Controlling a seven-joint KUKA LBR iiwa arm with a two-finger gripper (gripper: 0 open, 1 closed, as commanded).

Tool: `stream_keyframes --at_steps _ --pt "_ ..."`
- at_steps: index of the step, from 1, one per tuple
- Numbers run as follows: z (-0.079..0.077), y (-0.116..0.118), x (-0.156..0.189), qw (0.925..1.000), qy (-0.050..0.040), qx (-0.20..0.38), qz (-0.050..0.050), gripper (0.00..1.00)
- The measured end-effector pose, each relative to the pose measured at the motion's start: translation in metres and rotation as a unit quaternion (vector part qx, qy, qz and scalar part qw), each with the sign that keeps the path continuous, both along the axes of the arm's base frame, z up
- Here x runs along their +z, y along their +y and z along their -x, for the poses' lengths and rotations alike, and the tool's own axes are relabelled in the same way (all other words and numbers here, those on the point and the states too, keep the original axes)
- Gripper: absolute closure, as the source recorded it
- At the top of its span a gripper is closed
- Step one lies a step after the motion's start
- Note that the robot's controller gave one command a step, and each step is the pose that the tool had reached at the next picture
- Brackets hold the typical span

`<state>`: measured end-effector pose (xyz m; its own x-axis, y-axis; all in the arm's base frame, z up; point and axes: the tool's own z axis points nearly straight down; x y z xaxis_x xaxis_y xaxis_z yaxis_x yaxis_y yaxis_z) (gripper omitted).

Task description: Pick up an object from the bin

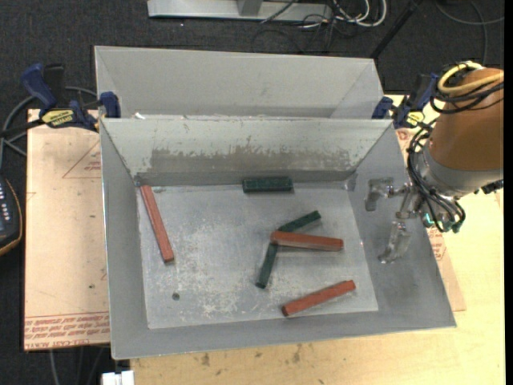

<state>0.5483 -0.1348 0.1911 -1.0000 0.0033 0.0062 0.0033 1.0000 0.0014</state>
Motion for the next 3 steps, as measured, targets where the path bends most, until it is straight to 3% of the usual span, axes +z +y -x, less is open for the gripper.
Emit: stream_keyframes --at_steps 1,2,3 --pt "-0.020 0.054 -0.118 0.9982 -0.0032 0.060 -0.001 0.00" --pt "-0.021 0.052 -0.114 0.9982 -0.0041 0.060 0.000 1.00" --pt "-0.010 0.055 0.043 0.9990 -0.0089 0.044 0.001 1.00"
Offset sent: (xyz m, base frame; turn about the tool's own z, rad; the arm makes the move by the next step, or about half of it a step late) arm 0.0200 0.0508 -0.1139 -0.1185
